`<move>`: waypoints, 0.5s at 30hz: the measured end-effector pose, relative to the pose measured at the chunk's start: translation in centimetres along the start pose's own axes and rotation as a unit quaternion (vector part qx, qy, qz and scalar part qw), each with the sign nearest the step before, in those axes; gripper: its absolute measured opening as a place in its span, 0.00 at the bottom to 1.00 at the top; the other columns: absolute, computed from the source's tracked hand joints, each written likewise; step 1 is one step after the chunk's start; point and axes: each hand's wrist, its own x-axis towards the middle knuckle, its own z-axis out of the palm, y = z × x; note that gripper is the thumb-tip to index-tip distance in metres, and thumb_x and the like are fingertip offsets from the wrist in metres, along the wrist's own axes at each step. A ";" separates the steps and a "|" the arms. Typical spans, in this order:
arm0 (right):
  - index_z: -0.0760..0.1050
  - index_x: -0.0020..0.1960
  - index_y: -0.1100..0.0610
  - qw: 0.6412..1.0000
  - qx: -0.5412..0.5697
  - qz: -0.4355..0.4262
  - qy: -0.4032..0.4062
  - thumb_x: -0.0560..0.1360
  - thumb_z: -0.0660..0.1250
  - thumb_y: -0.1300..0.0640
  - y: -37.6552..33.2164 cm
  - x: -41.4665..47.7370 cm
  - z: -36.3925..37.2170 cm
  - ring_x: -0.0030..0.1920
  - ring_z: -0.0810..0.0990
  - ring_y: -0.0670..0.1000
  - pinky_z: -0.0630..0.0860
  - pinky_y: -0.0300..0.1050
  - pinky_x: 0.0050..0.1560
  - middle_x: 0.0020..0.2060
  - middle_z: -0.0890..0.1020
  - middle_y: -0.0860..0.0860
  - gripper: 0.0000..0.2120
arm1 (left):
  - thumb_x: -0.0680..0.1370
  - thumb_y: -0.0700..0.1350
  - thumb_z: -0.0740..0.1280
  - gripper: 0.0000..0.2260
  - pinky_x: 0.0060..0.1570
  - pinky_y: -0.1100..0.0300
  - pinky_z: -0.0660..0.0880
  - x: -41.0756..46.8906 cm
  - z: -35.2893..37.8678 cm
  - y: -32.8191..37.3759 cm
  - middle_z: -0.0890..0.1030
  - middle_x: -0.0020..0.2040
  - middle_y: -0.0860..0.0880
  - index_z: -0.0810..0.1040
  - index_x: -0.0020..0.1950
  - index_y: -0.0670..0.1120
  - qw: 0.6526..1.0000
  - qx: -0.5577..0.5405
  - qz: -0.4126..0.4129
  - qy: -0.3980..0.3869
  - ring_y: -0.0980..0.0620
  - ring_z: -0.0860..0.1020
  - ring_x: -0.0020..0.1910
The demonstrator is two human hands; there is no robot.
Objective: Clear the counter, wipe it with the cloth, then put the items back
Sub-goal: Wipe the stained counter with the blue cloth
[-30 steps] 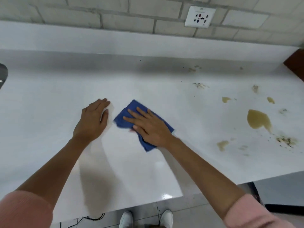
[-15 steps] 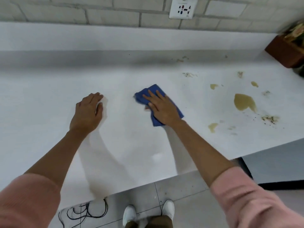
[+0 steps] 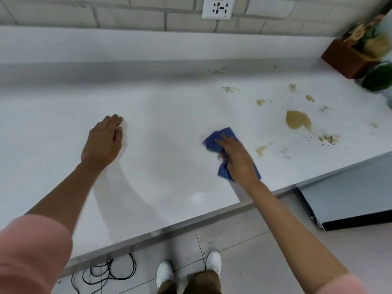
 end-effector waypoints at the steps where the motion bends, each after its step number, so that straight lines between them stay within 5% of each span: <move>1: 0.65 0.71 0.63 0.999 -0.021 0.034 0.017 0.74 0.59 0.73 0.2 2.1 0.1 0.74 0.61 0.59 0.57 0.51 0.75 0.73 0.63 0.60 0.26 | 0.81 0.39 0.57 0.17 0.70 0.49 0.62 0.0 0.0 0.0 0.71 0.69 0.38 0.69 0.69 0.38 1.000 0.000 -0.003 0.001 0.39 0.68 0.69; 4: 0.60 0.74 0.58 0.996 -0.075 0.043 0.009 0.77 0.57 0.66 -0.7 7.1 1.5 0.76 0.56 0.57 0.52 0.52 0.75 0.76 0.58 0.58 0.25 | 0.81 0.39 0.56 0.17 0.71 0.50 0.61 0.0 0.1 0.1 0.70 0.70 0.38 0.69 0.69 0.38 1.000 -0.001 -0.007 0.003 0.39 0.68 0.70; 11: 0.67 0.70 0.60 0.984 0.017 -0.152 -0.094 0.69 0.55 0.78 -5.0 3.9 5.0 0.75 0.59 0.58 0.53 0.54 0.77 0.73 0.64 0.57 0.32 | 0.81 0.40 0.56 0.17 0.70 0.50 0.61 0.1 0.1 -0.2 0.70 0.70 0.39 0.69 0.69 0.39 1.000 -0.003 -0.006 -0.002 0.39 0.68 0.70; 15: 0.64 0.72 0.57 0.999 -0.033 -0.029 -0.011 0.73 0.57 0.72 -1.5 4.8 2.4 0.76 0.57 0.56 0.50 0.52 0.75 0.75 0.62 0.56 0.29 | 0.80 0.39 0.57 0.17 0.69 0.49 0.63 0.1 -0.2 0.2 0.71 0.69 0.38 0.70 0.69 0.38 1.000 -0.007 -0.008 -0.001 0.38 0.70 0.68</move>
